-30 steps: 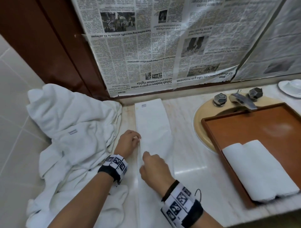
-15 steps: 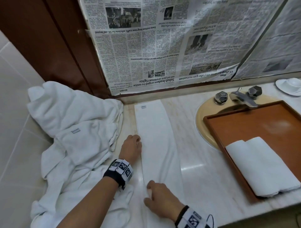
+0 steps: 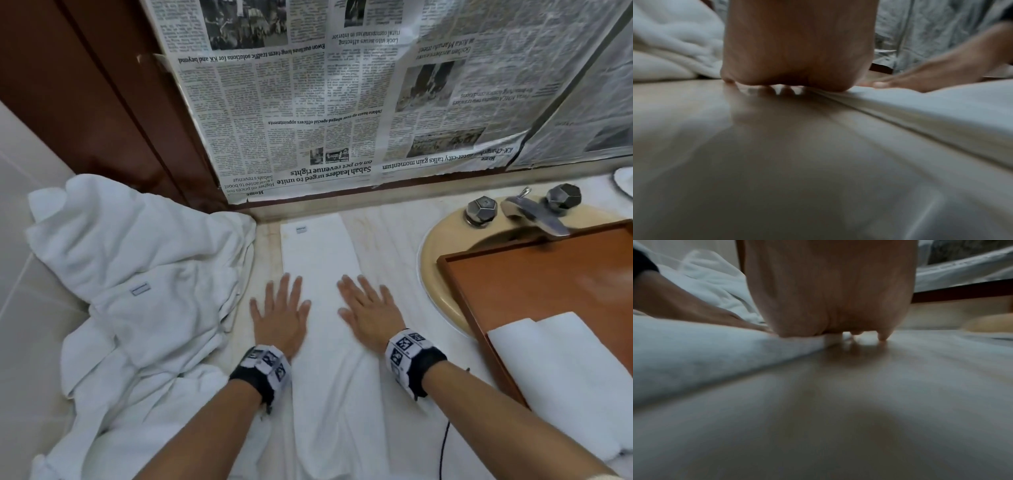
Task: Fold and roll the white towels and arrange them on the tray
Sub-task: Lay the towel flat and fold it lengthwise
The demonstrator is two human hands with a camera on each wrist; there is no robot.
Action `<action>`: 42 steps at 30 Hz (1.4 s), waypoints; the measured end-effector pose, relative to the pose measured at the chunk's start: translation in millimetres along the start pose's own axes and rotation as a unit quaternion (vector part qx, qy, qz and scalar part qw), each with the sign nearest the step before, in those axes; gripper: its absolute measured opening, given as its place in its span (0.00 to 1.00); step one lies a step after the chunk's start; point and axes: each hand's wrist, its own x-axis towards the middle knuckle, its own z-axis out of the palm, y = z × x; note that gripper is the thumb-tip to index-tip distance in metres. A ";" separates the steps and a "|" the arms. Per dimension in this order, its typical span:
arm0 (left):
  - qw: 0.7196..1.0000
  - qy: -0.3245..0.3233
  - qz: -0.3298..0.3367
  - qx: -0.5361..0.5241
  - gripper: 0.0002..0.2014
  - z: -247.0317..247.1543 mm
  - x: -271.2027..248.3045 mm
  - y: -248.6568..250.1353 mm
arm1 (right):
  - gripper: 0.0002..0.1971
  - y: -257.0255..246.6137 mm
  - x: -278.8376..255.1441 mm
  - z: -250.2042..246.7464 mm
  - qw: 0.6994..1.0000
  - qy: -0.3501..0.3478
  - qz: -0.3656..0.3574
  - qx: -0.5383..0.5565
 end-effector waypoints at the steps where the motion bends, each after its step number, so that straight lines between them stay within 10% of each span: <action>1: 1.000 0.001 -0.025 -0.009 0.28 -4.2 3.9 -7.9 | 0.31 11.3 -0.5 -0.7 1.000 0.007 0.024 0.007; 4: 0.997 0.016 -0.067 -0.039 0.29 -13.9 11.0 -19.2 | 0.30 24.4 -1.5 -10.0 0.994 0.043 0.076 0.063; 10: 0.998 0.012 0.021 -0.052 0.27 -15.4 34.1 24.6 | 0.38 -22.6 37.8 -15.3 0.996 0.043 -0.077 0.029; 31: 0.997 0.010 -0.064 -0.036 0.28 -30.8 114.7 19.9 | 0.29 26.0 128.8 -50.2 0.999 0.035 0.016 0.037; 35: 0.991 0.008 -0.103 -0.081 0.30 -42.1 95.7 -2.9 | 0.29 55.0 101.7 -56.7 0.994 0.031 0.087 0.065; 42: 0.998 -0.022 -0.003 -0.058 0.29 -3.9 -21.1 24.1 | 0.28 9.4 -12.9 -1.6 0.997 0.042 -0.005 0.058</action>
